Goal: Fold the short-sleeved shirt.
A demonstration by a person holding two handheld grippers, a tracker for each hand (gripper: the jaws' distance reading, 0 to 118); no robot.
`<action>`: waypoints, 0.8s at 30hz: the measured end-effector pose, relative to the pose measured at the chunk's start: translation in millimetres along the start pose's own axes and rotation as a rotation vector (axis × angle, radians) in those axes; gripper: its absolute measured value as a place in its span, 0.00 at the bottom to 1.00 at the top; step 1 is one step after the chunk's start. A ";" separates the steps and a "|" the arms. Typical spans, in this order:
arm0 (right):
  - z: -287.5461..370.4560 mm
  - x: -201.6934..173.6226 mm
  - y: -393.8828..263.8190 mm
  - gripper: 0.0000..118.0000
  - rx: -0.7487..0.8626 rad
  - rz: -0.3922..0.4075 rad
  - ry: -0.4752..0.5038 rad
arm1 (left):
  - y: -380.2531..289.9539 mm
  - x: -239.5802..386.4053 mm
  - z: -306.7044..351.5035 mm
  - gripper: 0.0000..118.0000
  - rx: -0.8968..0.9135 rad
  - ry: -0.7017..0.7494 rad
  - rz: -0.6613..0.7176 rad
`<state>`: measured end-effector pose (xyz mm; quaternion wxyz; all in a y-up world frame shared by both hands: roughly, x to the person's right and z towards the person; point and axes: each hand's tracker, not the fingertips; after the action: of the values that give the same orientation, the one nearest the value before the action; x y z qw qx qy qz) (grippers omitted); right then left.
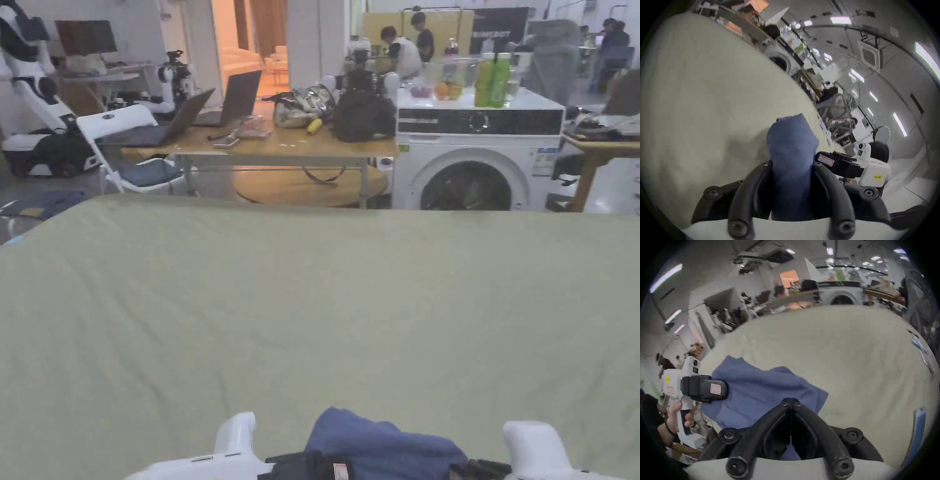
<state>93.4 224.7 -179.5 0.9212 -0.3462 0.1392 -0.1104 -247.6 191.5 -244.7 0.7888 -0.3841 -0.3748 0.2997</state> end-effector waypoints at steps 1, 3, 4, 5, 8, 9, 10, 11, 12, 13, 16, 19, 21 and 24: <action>-13.0 -16.8 9.2 0.00 -0.006 0.020 0.036 | 6.0 -7.7 21.8 0.24 0.042 0.031 0.014; -48.7 -57.0 27.1 0.00 -0.025 0.070 0.137 | 19.0 -31.3 73.2 0.24 0.119 0.115 0.051; -67.0 -78.2 34.2 0.00 -0.038 0.091 0.180 | 29.4 -53.8 102.2 0.24 0.161 0.167 0.066; -85.8 -100.1 39.9 0.00 -0.044 0.105 0.226 | 37.8 -71.6 132.7 0.24 0.208 0.223 0.091; -141.8 -147.1 48.3 0.00 -0.084 0.075 0.357 | 61.9 -116.8 200.5 0.24 0.313 0.381 0.174; -153.8 -156.7 48.7 0.00 -0.098 0.051 0.382 | 67.8 -129.1 212.0 0.24 0.301 0.447 0.175; -167.1 -165.8 47.0 0.00 -0.125 0.009 0.417 | 75.3 -143.6 222.3 0.24 0.285 0.514 0.190; -177.9 -170.5 45.9 0.00 -0.157 -0.019 0.444 | 81.5 -153.4 228.7 0.24 0.282 0.566 0.178; -186.0 -178.0 42.6 0.00 -0.189 -0.034 0.454 | 89.2 -164.5 229.5 0.32 0.257 0.600 0.169; -187.0 -182.1 39.2 0.00 -0.179 -0.011 0.441 | 95.8 -172.6 233.1 0.47 0.241 0.612 0.150; -180.5 -182.1 34.1 0.00 -0.181 0.121 0.404 | 114.6 -185.3 239.4 0.67 0.275 0.795 0.095; -157.1 -164.5 33.8 0.00 -0.138 0.259 0.296 | 125.3 -170.7 260.7 0.67 0.345 0.839 0.006; -140.9 -146.7 35.5 0.00 -0.081 0.298 0.220 | 121.1 -133.2 264.7 0.67 0.353 0.865 -0.043; -110.6 -116.5 37.4 0.00 0.010 0.249 0.151 | 106.0 -79.8 257.0 0.65 0.378 0.801 -0.246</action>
<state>-48.6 220.1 -263.3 0.9163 -0.3125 0.2495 -0.0215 -521.4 284.5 -252.6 0.9574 -0.2719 -0.0220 0.0950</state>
